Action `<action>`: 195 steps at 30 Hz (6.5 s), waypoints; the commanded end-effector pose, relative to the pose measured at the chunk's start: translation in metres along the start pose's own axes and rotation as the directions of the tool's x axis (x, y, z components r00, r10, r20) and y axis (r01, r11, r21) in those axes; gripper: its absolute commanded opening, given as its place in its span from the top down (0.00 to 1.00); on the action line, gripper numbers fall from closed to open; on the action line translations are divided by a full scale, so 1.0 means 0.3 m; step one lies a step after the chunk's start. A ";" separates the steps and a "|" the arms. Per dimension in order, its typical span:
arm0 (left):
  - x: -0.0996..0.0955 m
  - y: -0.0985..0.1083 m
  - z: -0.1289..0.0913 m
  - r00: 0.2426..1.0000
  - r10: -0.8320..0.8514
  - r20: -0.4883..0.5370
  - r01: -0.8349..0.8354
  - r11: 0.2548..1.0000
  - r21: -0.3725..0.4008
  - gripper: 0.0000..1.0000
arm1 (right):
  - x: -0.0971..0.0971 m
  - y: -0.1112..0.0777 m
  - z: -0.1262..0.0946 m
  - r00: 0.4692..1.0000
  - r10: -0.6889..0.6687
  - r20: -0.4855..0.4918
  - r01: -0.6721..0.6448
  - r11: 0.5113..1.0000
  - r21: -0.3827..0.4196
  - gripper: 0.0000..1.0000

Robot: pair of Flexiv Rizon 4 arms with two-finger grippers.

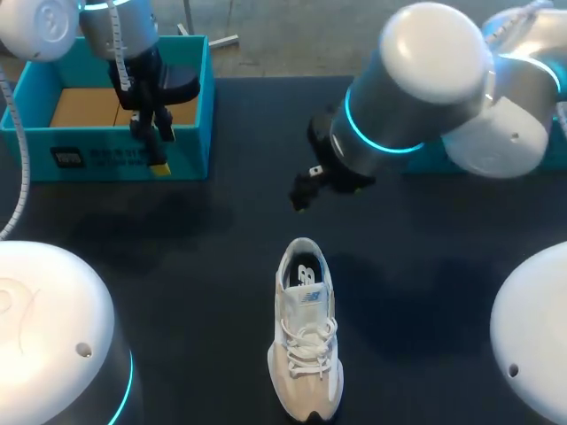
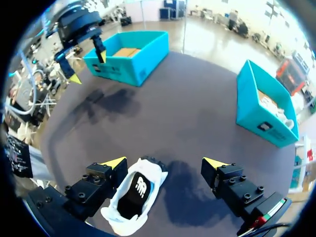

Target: Take the shoe out of the shoebox, open the shoe tongue, remove and reinsert the insole, then place the shoe into the shoebox

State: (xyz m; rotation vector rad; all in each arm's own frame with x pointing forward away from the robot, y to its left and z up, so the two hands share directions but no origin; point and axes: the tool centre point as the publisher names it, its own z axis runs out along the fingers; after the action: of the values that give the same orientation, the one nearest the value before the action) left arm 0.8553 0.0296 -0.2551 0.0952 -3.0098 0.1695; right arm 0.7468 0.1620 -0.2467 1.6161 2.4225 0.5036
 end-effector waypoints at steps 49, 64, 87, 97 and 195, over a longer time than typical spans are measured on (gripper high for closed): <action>-0.019 0.009 0.023 0.989 0.147 -0.010 -0.146 0.988 0.051 0.00 | 0.192 -0.258 0.186 0.916 0.364 0.169 -0.389 0.909 0.152 1.00; -0.019 0.009 0.023 0.989 0.147 -0.010 -0.146 0.988 0.051 0.00 | 0.173 -0.288 0.237 0.896 0.366 0.250 -0.401 0.910 0.106 1.00; -0.019 0.009 0.023 0.989 0.147 -0.010 -0.146 0.988 0.051 0.00 | 0.170 -0.310 0.305 0.837 0.385 0.389 -0.445 0.892 0.075 1.00; -0.019 0.009 0.023 0.989 0.147 -0.010 -0.146 0.988 0.051 0.00 | 0.168 -0.326 0.288 0.786 0.373 0.493 -0.447 0.894 0.036 1.00; -0.019 0.009 0.023 0.989 0.147 -0.010 -0.146 0.988 0.051 0.00 | 0.083 -0.360 0.267 0.691 0.500 0.522 -0.457 0.862 -0.221 1.00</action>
State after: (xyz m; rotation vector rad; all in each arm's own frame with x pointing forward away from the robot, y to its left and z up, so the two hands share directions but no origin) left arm 0.8603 0.0316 -0.2626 -0.1223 -2.9985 0.2588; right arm 0.6826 0.1645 -0.3732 1.5096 2.0762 -0.1513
